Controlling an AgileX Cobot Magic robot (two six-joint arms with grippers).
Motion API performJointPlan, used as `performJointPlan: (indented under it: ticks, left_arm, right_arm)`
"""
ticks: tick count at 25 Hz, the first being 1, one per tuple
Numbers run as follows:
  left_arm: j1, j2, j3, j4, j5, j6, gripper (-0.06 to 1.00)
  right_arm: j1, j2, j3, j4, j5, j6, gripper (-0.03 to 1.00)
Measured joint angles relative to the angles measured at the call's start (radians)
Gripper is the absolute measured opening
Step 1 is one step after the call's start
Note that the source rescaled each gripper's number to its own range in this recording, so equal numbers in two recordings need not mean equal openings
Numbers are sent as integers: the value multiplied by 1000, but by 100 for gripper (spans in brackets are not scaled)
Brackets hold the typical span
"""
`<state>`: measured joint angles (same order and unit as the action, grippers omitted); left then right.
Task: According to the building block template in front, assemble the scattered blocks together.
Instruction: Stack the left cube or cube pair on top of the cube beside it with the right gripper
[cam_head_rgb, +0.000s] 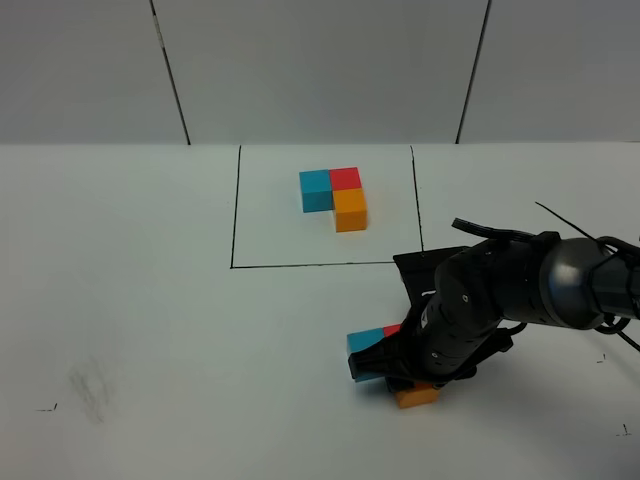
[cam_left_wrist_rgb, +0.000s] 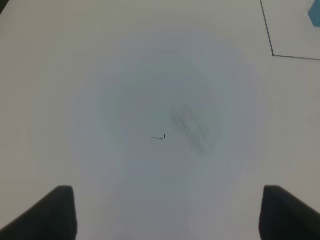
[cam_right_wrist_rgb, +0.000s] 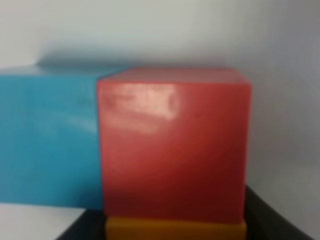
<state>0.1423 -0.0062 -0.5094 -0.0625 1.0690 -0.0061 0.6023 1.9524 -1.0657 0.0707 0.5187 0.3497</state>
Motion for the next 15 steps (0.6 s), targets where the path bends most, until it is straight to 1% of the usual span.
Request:
performJointPlan:
  ticks: [15]
  left_arm:
    - [0,0,0,0,0,0,65]
  right_arm:
    - [0,0,0,-5,-37,16,0]
